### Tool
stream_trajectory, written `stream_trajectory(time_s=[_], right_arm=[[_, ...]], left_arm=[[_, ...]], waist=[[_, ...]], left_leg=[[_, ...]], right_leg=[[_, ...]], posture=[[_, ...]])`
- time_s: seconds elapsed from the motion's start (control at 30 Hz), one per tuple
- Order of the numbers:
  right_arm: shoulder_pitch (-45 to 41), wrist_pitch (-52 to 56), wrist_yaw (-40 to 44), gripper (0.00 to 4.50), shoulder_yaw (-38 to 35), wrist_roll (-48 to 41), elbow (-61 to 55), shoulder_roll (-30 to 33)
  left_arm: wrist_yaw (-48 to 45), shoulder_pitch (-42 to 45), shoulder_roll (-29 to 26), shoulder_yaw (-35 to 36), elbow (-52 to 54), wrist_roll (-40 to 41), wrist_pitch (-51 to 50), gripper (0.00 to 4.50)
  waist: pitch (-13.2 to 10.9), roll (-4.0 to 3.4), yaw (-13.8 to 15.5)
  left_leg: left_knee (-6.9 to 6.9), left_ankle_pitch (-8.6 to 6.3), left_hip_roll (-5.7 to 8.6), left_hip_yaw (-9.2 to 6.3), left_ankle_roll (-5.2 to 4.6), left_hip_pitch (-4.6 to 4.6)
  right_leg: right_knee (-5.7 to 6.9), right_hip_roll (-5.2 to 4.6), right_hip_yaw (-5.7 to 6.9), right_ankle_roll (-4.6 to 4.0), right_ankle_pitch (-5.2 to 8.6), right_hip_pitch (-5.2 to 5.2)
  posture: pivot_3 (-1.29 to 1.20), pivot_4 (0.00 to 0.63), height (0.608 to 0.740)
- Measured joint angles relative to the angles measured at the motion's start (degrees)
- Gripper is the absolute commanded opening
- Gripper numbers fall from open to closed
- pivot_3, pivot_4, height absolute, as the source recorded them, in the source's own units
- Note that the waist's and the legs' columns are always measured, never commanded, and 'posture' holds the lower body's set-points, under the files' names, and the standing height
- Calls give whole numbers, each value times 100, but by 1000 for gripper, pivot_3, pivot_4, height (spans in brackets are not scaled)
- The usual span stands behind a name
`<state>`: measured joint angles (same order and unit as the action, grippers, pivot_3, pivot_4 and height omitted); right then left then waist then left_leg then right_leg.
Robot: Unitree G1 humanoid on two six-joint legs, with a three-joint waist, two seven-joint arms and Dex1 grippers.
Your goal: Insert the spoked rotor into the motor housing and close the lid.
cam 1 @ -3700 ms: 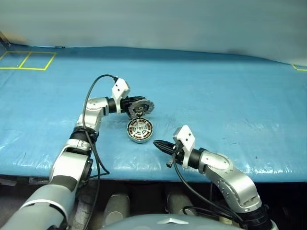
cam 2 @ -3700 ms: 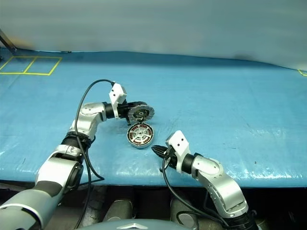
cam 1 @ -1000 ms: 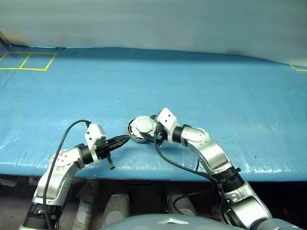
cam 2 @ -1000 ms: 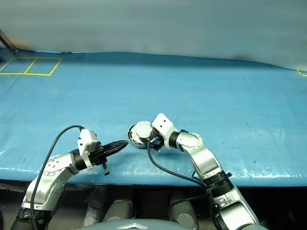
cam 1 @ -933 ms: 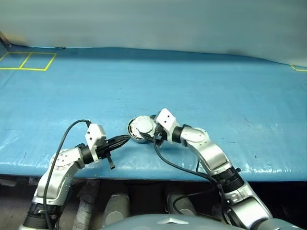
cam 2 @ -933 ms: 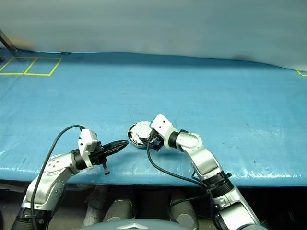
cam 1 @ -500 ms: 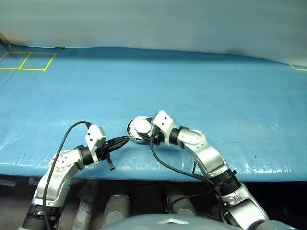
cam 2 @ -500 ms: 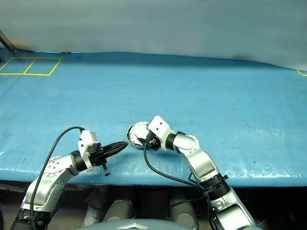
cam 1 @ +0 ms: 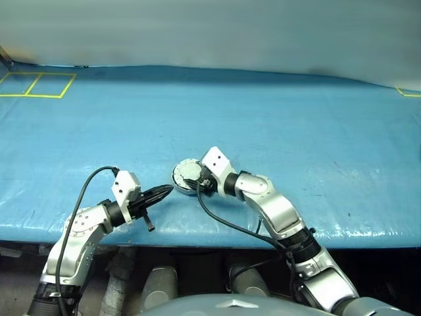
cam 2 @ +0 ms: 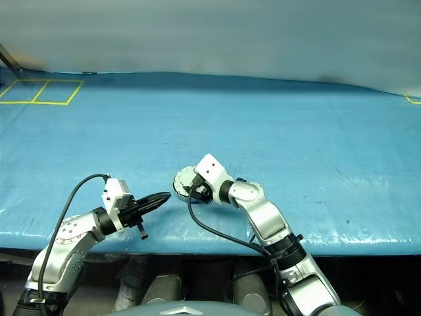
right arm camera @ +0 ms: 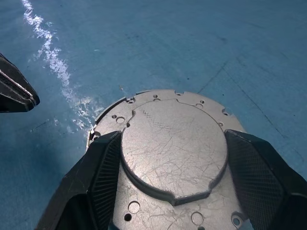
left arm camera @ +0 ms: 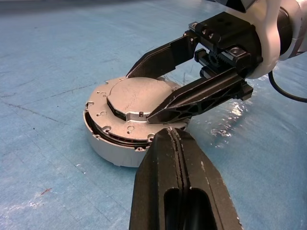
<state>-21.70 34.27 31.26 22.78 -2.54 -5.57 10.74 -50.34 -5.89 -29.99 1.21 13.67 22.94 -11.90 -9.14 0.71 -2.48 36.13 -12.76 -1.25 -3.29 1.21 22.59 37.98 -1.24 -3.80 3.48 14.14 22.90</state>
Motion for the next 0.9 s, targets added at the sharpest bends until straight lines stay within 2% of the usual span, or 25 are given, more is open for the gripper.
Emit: stream_trajectory(time_s=[0.2, 0.57, 0.73, 0.9], right_arm=[[-2, 381, -444, 3050, 14, 65, -105, -250], [-96, 469, -731, 3050, 344, 383, -52, -219], [192, 220, -745, 3050, -202, -33, -5, -493], [265, -97, -643, 3050, -281, -89, 60, -440]], left_arm=[[22, -5, 8, -1, -17, 0, -3, 0], [36, 32, 51, -5, -71, -3, -2, 0], [33, 23, 53, 4, -77, 2, -4, 0], [42, 37, 39, 63, -177, 4, -7, 0]], waist=[[0, 0, -9], [39, -2, -10], [40, -1, 8], [34, -1, 5]], left_leg=[[3, 13, -1, 0, 7, 0], [5, 16, -2, 1, 6, -20], [5, 19, -1, 3, 4, -5], [-14, 17, 0, 4, 4, 12]], right_leg=[[1, 1, -2, -15, -3, 0], [-1, 0, -2, -19, 0, -17], [-5, -2, -3, -20, 0, -8], [-12, -2, -4, -11, -5, 12]], posture=[[0, 150, 740], [0, 150, 740], [0, 150, 740], [0, 150, 740]])
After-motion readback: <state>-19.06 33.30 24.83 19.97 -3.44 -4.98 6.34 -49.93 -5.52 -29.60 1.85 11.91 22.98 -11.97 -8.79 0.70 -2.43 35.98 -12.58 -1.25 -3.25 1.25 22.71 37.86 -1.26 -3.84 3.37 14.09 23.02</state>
